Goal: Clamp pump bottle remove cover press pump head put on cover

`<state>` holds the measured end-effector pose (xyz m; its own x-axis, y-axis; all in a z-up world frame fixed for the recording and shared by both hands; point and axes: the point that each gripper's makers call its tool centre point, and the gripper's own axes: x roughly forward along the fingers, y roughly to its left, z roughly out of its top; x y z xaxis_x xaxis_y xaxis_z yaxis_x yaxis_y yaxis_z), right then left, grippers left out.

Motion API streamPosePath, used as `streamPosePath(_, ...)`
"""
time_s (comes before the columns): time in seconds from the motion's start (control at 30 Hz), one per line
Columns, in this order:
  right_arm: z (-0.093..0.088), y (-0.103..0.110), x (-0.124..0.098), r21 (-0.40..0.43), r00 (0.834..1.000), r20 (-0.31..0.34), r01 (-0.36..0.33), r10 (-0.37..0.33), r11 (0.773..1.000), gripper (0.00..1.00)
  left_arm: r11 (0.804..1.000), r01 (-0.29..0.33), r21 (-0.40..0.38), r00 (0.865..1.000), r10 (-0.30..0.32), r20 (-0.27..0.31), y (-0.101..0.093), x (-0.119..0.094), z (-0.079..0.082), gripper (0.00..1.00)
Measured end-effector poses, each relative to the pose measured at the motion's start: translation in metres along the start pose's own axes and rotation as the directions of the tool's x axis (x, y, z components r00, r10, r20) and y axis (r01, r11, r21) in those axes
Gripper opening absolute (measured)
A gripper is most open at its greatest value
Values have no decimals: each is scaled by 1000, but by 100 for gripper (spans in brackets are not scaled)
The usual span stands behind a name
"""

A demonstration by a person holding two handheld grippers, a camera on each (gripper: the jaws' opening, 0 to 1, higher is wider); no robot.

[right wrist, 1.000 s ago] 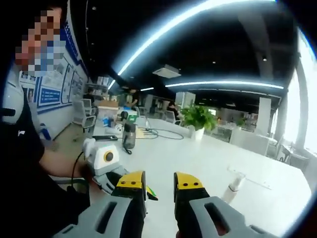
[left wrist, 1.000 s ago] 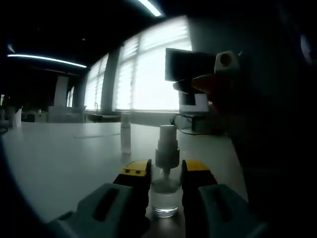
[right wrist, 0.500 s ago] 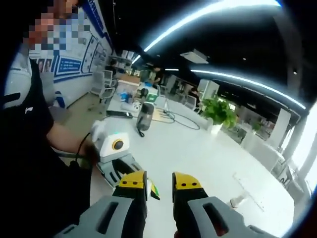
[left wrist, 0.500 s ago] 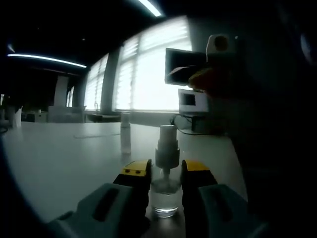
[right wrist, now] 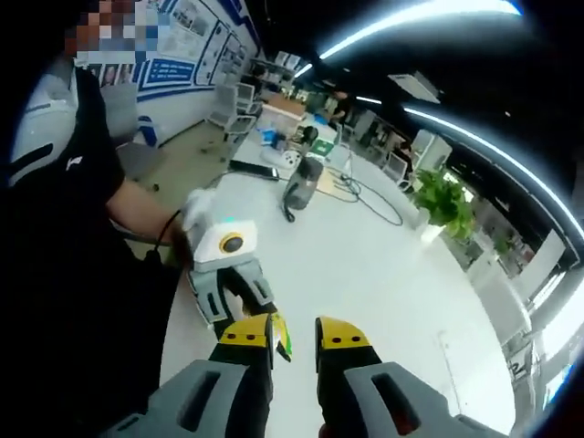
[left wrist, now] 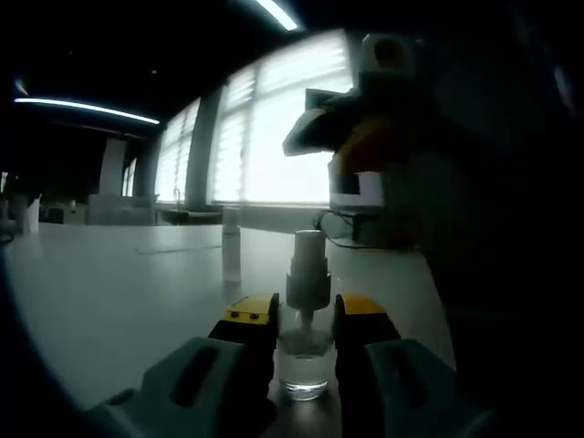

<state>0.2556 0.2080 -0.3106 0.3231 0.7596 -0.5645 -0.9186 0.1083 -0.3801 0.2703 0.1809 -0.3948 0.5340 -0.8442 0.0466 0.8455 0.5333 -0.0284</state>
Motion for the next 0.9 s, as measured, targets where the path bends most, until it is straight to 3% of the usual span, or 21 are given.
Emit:
streamPosePath(0.23, -1, 3, 6, -83, 993, -84, -93, 86, 992, 12, 1000, -1, 0, 1000, 1, 0, 0, 0, 0, 16)
streamPosePath(0.43, -4, 3, 8, -109, 977, -150, -171, 154, 979, 10, 1000, -1, -1, 1000, 1, 0, 0, 0, 1, 16)
streamPosePath(0.73, -14, 15, 17, -186, 940, -265, -268, 214, 945, 10, 1000, 1, -5, 1000, -1, 0, 1, 0, 1, 16)
streamPosePath(0.9, -15, 17, 20, -200, 927, -284, -307, 244, 931, 4, 1000, -3, -7, 1000, 3, 1, 2, 0, 1, 16)
